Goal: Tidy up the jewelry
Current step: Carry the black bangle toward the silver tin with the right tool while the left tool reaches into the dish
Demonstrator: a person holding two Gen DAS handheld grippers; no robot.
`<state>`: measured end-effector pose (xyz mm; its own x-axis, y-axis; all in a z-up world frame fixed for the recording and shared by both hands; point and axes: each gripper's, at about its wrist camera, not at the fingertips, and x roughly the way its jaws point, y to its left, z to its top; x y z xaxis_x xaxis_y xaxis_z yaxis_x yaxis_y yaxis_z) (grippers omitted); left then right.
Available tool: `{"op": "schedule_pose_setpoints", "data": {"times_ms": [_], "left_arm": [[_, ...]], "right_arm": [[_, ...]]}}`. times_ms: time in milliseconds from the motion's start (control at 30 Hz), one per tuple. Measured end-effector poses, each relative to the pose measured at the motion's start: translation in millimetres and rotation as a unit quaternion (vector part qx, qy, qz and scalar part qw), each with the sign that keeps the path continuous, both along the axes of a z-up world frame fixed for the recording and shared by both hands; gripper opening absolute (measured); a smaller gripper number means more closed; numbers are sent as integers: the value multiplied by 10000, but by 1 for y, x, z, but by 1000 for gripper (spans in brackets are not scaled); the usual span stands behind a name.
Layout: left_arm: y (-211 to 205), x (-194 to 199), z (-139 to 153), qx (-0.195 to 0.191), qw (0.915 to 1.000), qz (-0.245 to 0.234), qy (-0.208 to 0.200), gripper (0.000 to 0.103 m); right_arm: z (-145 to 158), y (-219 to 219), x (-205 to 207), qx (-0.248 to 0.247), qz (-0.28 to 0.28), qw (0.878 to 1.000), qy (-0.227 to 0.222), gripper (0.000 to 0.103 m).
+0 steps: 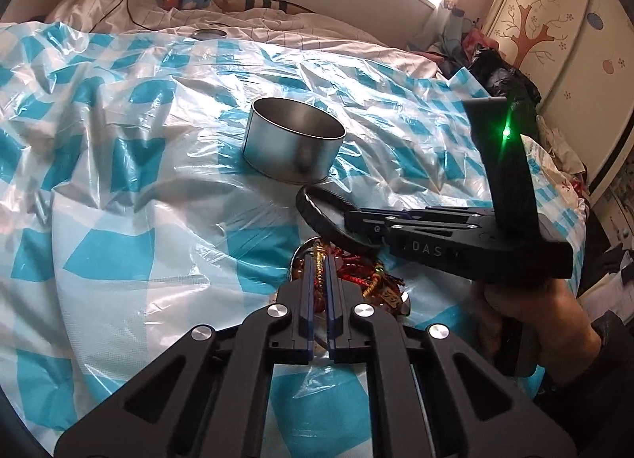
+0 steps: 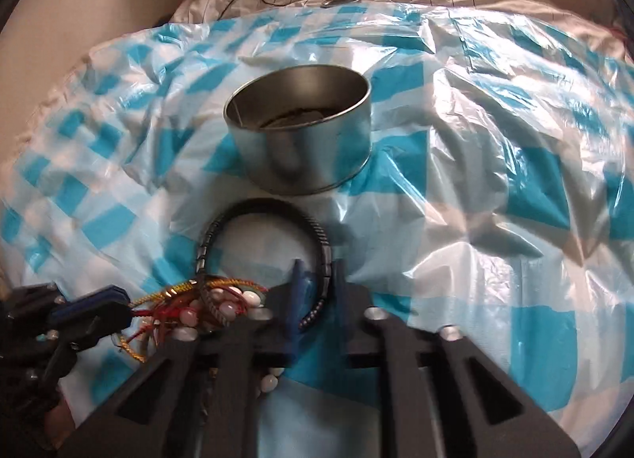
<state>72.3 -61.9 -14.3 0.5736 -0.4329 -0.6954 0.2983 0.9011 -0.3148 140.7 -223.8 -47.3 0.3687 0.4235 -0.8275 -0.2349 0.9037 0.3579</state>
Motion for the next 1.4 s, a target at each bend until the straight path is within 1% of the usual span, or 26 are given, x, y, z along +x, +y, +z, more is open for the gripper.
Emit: {"op": "schedule_pose_setpoints", "data": {"times_ms": [33, 100, 167, 200, 233, 300, 367, 500, 600, 633, 767, 867, 967, 1033, 1100, 1133, 1167, 1200, 1233, 1267, 1300, 1333, 1367, 1400], "left_arm": [[1, 0, 1, -23, 10000, 9, -5, 4], [2, -1, 3, -85, 9999, -7, -66, 4], [2, -2, 8, -143, 9998, -37, -165, 4], [2, -3, 13, -213, 9995, -59, -215, 4], [3, -3, 16, -259, 9993, -70, -248, 4], [3, -3, 24, -307, 9990, -99, -324, 4], [4, 1, 34, -380, 9984, -141, -383, 4], [-2, 18, 62, -335, 9971, -266, -635, 4], [-4, 31, 83, -309, 9956, -349, -816, 4], [-5, 35, 88, -322, 9952, -372, -842, 0], [-7, 52, 105, -369, 9941, -381, -946, 0], [-10, 62, 111, -352, 9940, -389, -964, 0], [-12, 70, 110, -268, 9950, -404, -875, 0], [-11, 72, 100, -145, 9965, -415, -711, 0], [-9, 74, 79, -55, 9982, -470, -377, 2], [-10, 74, 65, 135, 9987, -444, -214, 4], [-10, 73, 57, 266, 9986, -418, -167, 10], [-11, 75, 42, 490, 9979, -410, -60, 18], [-11, 76, 30, 635, 9972, -396, 55, 22], [-11, 80, 16, 789, 9959, -362, 244, 30], [-10, 81, 8, 806, 9955, -366, 341, 39], [-8, 83, -1, 814, 9950, -364, 454, 43], [-8, 85, -8, 861, 9943, -334, 537, 51], [-8, 86, -14, 936, 9933, -296, 611, 55]], "right_arm": [[1, -8, 1, 288, -99, 9995, 44, 9], [0, -32, 3, 1176, -392, 9920, 235, 9], [-2, -49, 6, 1934, -646, 9782, 398, 9], [-4, -58, 6, 2322, -751, 9687, 457, 9], [-4, -64, 6, 2601, -816, 9610, 475, 9], [0, -70, 7, 2894, -866, 9524, 404, 9], [6, -72, 9, 2984, -846, 9503, 288, 9], [21, -77, 19, 3117, -894, 9459, 71, 9], [21, -85, 26, 3215, -1013, 9415, 60, 9], [20, -85, 27, 3262, -1028, 9397, 76, 9], [22, -88, 30, 3299, -1044, 9382, 58, 9], [21, -91, 33, 3339, -1077, 9364, 86, 9], [19, -93, 33, 3351, -1118, 9354, 138, 9], [19, -94, 33, 3312, -1144, 9365, 138, 9], [18, -95, 33, 3320, -1171, 9358, 164, 9], [17, -95, 33, 3309, -1173, 9362, 181, 9], [16, -94, 33, 3290, -1168, 9369, 200, 9], [16, -94, 33, 3281, -1161, 9373, 209, 10], [16, -93, 32, 3266, -1149, 9379, 217, 10], [16, -92, 32, 3242, -1140, 9388, 222, 11], [16, -91, 33, 3206, -1123, 9403, 231, 11], [16, -90, 33, 3187, -1118, 9409, 239, 12], [15, -89, 33, 3158, -1113, 9419, 257, 13], [14, -88, 33, 3140, -1111, 9425, 272, 13]]}}
